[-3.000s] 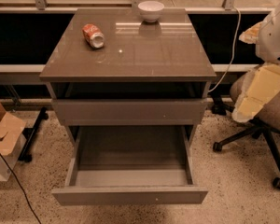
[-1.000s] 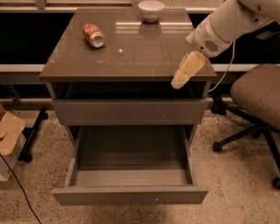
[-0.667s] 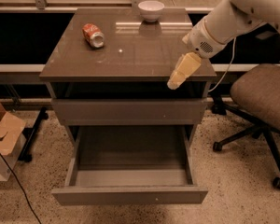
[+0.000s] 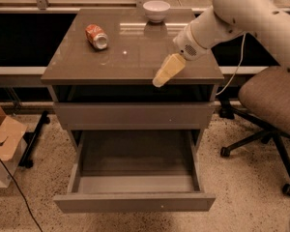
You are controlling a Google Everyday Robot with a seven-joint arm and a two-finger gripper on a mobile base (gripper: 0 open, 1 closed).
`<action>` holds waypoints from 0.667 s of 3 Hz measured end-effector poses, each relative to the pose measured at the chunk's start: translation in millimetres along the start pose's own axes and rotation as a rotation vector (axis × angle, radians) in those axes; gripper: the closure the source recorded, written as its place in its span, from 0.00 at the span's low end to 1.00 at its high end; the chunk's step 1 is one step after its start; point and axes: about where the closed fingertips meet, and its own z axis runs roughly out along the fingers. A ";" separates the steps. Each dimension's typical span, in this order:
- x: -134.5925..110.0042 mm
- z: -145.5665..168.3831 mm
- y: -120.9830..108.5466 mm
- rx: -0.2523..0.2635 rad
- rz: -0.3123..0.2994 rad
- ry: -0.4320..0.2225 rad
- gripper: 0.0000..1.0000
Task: Place coke can into middle drawer
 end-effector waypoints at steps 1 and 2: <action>-24.0 28.3 -8.3 0.008 0.027 -0.058 0.00; -67.0 71.6 -23.5 0.014 0.054 -0.123 0.00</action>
Offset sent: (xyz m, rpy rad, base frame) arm 0.0686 0.0831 0.0014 0.1848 -0.0511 -0.0527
